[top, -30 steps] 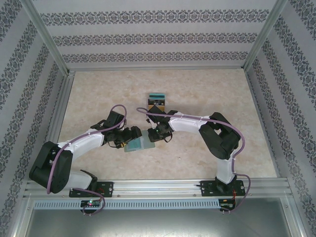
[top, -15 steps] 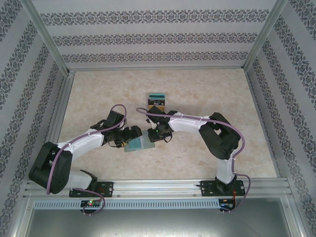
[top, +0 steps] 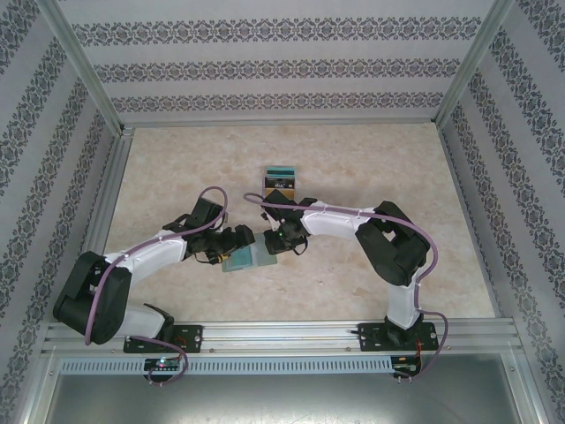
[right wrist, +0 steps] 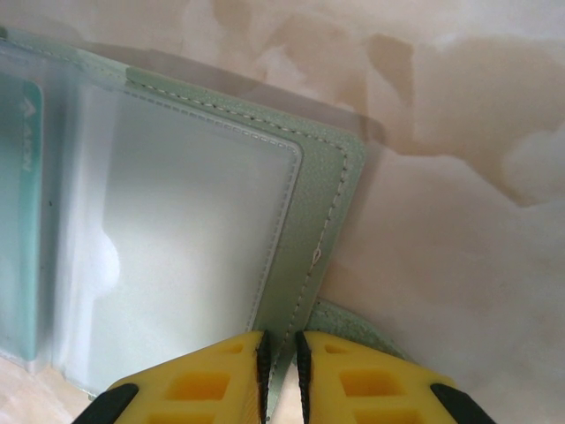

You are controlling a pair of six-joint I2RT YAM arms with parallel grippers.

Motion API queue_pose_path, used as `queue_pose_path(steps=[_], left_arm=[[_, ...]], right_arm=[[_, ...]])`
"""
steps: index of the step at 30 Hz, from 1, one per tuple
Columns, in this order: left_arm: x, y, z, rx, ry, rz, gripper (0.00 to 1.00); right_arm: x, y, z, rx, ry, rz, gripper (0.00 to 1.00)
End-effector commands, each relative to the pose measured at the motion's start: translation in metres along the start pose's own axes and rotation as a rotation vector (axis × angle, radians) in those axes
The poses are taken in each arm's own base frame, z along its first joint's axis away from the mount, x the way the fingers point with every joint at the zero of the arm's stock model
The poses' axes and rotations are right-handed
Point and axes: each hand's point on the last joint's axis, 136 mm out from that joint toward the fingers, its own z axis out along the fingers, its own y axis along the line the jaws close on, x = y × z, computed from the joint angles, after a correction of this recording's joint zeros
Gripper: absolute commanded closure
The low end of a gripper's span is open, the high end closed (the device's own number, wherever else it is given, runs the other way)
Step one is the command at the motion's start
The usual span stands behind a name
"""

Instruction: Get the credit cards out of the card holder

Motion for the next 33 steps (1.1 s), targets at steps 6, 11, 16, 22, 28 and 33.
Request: queue_pose_path(steps=[6,11,16,22,28,33], left_arm=[[0.009,0.011,-0.001,-0.046,0.009,0.005,0.1],[0.01,0.009,0.006,-0.029,0.027,0.001,0.1],[0.011,0.008,0.009,-0.019,0.035,0.001,0.1],[0.012,0.0,0.012,0.021,0.041,0.011,0.1],[0.015,-0.004,0.016,0.053,0.05,0.012,0.08],[0.015,-0.006,0.014,0.067,0.041,0.013,0.06]], right_arm=[[0.034,-0.002,0.017,0.021,0.103,0.0,0.78],[0.035,-0.003,0.016,0.023,0.105,0.001,0.79],[0.034,-0.002,0.017,0.021,0.103,0.001,0.79],[0.035,0.0,0.018,0.02,0.107,-0.003,0.79],[0.035,0.0,0.018,0.02,0.106,-0.005,0.79],[0.036,0.0,0.018,0.021,0.108,-0.002,0.79]])
